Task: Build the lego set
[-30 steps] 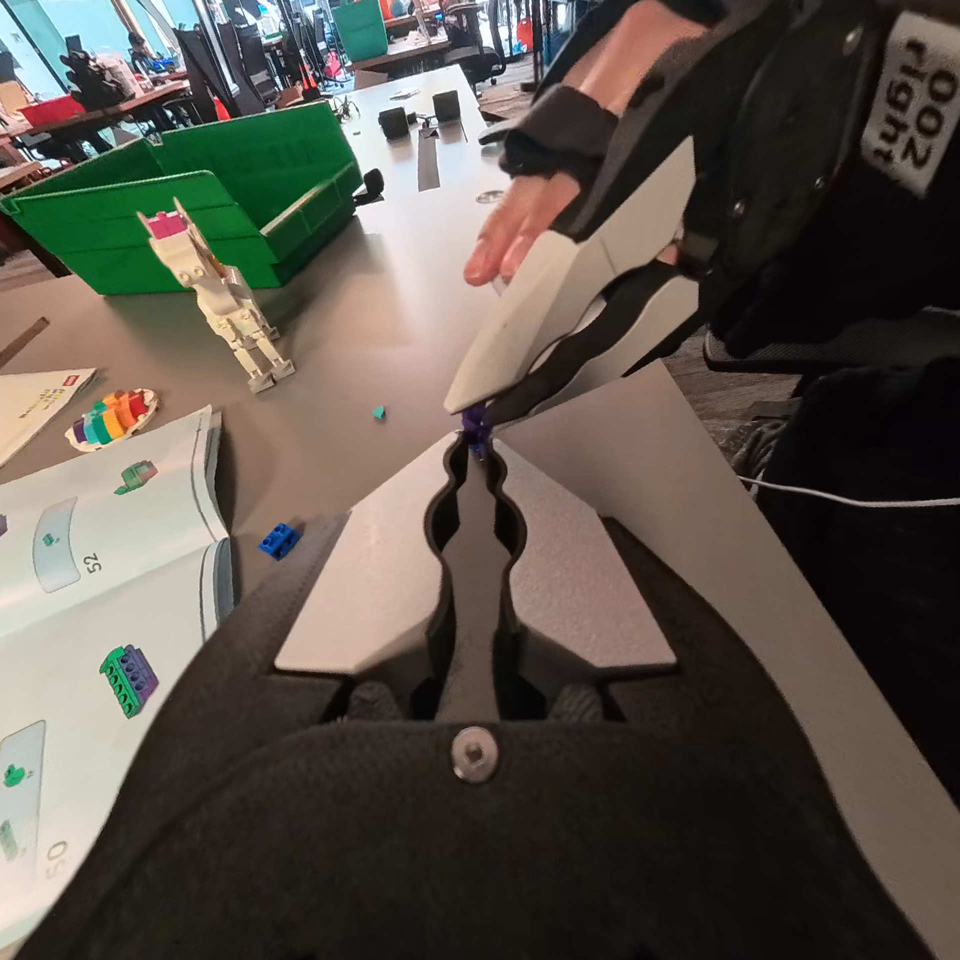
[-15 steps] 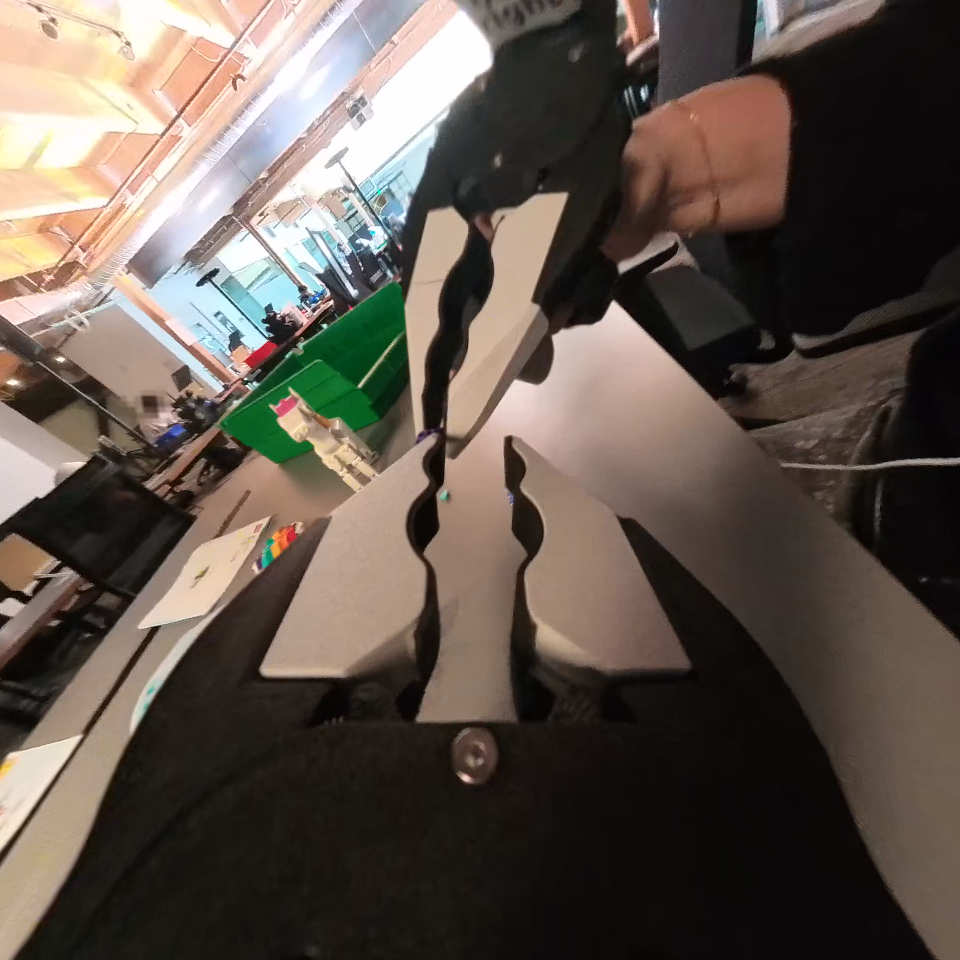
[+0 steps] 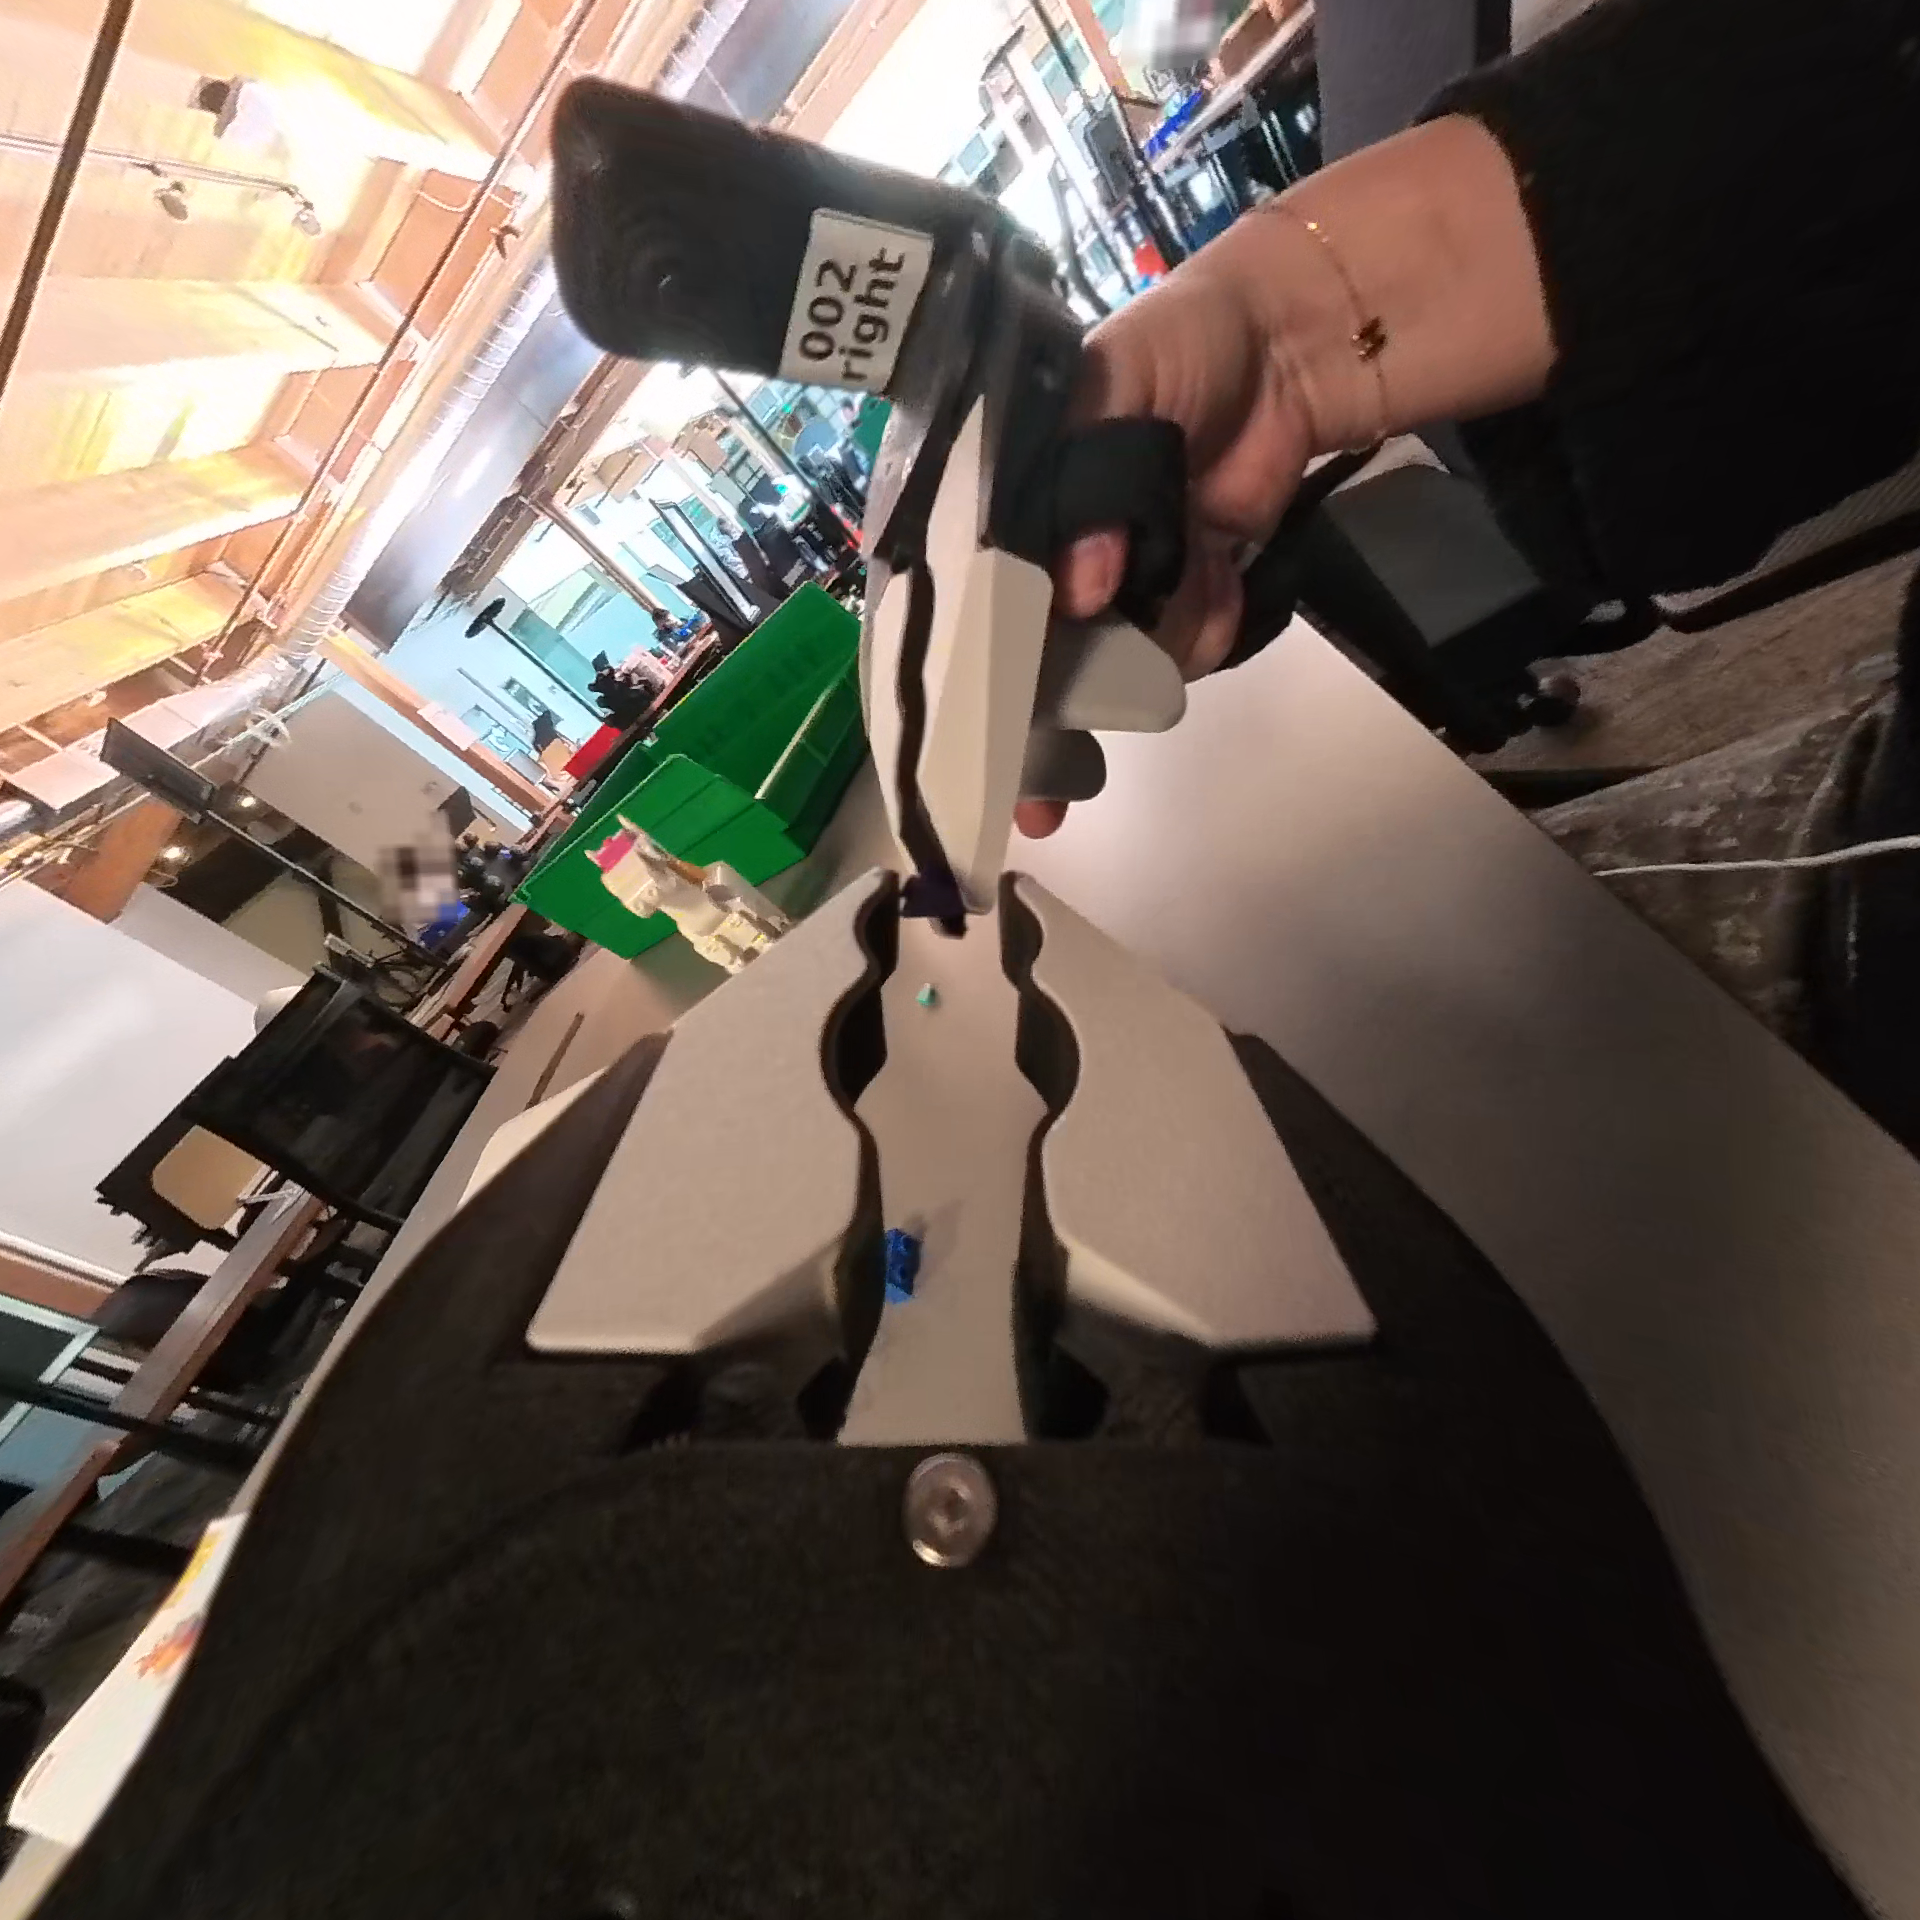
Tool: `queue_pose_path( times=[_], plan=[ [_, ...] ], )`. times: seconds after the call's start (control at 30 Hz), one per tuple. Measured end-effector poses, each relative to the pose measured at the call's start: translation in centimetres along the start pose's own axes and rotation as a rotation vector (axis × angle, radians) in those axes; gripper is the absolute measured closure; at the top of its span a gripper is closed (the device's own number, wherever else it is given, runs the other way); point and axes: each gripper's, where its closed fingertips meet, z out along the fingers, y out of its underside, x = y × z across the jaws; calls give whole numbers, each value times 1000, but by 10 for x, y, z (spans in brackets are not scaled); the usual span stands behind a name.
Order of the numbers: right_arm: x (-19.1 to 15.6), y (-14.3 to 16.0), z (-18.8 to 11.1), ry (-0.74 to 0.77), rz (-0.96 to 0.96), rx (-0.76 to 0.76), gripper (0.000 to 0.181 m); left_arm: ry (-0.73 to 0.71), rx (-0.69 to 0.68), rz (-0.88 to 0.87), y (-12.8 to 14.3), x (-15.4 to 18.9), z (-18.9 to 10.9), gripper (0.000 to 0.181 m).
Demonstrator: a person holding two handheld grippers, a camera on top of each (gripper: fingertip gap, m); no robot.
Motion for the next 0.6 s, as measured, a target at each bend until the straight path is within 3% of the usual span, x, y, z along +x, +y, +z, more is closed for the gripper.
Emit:
queue_pose_path(
  times=[0.13,0.33,0.47,0.6],
  plan=[
    [-3,8,0,-27,4,-53,174,40,-8,49,1,8,1,163],
    [-19,30,5,-143,-14,-155,175,304,6,-38,0,37,-5,168],
    [-16,37,7,-150,-20,-183,175,323,-42,-17,9,41,-3,168],
    [7,40,13,-25,-59,-193,175,261,-170,16,32,35,4,169]
  ],
)
